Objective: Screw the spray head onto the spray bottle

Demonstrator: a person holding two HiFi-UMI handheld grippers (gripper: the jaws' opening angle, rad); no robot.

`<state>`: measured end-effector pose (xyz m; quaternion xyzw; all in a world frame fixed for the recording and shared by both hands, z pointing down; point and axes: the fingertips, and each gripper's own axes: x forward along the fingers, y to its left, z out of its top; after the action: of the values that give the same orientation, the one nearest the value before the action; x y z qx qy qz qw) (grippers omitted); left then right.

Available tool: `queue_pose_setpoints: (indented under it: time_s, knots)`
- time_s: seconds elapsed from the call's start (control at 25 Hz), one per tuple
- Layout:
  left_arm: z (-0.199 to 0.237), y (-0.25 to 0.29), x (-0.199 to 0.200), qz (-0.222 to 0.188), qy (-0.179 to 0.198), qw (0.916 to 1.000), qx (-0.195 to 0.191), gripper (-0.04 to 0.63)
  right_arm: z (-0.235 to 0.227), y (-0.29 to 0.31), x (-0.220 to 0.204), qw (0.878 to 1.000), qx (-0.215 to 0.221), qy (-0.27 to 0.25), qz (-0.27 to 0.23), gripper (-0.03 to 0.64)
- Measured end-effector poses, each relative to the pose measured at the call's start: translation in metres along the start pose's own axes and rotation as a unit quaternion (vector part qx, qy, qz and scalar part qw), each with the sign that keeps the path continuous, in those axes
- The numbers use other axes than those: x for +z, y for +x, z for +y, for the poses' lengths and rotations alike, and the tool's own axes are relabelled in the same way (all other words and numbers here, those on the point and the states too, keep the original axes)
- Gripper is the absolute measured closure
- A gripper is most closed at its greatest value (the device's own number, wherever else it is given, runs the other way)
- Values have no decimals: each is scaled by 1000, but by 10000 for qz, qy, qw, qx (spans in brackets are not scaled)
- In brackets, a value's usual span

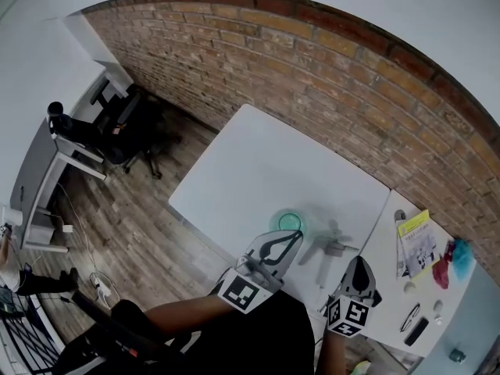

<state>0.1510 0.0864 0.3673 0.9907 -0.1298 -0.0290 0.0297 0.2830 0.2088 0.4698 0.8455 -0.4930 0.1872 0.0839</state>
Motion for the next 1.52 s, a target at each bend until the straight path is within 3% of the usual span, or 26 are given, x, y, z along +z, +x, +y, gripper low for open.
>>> queue_pose_setpoints:
  time_s: [0.32, 0.76, 0.88, 1.04, 1.52]
  knots:
    - [32, 3, -3, 43, -167, 9998, 82, 594, 8, 40, -33, 9971, -75, -454, 612, 607]
    - [59, 15, 2, -155, -271, 9990, 312, 594, 7, 81, -81, 9874, 143, -361, 1537, 604]
    - [60, 16, -1, -81, -264, 9990, 356, 594, 4, 90, -91, 9846, 154, -284, 1716, 599]
    - [65, 16, -4, 8, -303, 9984, 477, 594, 3, 104, -108, 9785, 267, -144, 2041, 530]
    - [76, 14, -11, 117, -254, 9965, 792, 594, -5, 130, -159, 9594, 364, 126, 2795, 513]
